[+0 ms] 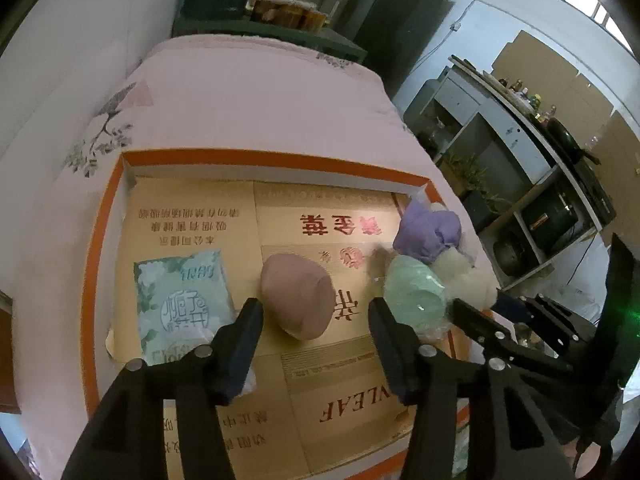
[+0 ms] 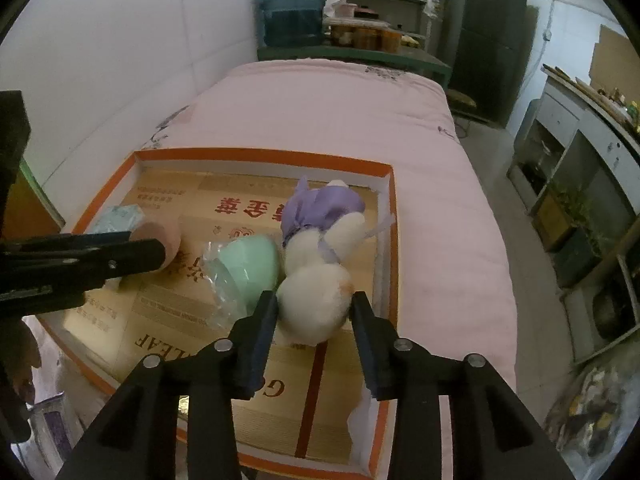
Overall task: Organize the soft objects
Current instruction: 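Carry pink sponge and white bunny into the box lid and release them, then withdraw both tools from the box back over the remaining pile, then grasp the leopard-print scrunchie with left tool while right tool grasps the snack bag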
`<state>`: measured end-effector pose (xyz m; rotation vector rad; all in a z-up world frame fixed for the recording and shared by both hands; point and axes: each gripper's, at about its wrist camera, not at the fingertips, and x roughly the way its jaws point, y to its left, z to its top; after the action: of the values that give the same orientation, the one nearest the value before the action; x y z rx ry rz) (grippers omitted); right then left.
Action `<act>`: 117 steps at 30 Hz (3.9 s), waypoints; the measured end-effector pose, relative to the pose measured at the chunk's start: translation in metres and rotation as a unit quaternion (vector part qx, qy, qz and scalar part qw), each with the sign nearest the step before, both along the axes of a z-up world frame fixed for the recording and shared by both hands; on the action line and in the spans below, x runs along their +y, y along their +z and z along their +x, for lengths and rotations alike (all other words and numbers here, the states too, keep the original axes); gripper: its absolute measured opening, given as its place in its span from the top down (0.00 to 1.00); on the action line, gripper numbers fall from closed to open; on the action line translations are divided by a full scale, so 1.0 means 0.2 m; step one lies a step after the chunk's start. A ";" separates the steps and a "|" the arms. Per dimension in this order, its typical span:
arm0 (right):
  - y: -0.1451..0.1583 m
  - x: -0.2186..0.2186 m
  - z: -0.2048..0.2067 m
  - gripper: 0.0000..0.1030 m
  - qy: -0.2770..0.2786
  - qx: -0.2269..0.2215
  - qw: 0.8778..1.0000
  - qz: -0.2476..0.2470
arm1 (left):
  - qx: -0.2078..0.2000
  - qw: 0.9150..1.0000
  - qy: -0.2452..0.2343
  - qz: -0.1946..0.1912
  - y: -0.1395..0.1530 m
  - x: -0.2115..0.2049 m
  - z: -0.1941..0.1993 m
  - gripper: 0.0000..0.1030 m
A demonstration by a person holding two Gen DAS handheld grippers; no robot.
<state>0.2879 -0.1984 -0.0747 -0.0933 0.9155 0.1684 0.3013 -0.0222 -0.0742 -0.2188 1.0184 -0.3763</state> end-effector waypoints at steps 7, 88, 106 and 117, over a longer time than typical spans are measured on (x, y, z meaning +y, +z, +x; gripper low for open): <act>0.01 -0.02 -0.03 0.55 -0.004 -0.004 1.000 0.005 | -0.017 1.000 0.005 0.006 0.07 0.00 -0.04 0.45; 0.41 0.16 -1.23 0.54 0.043 -0.087 0.992 0.082 | -0.199 0.979 0.050 0.006 0.42 0.24 -1.33 0.45; 0.31 0.18 -1.32 0.53 0.043 -0.064 0.993 0.092 | -0.197 0.979 0.058 0.011 0.30 0.28 -1.42 0.45; 0.24 0.19 -1.32 0.53 0.043 -0.049 0.993 0.096 | -0.190 0.980 0.061 0.007 0.21 0.28 -1.44 0.45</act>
<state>0.0234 -0.1605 -0.0272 0.0372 0.7934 0.3272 0.0133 0.0347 -0.0332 -0.1873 0.6275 -0.2854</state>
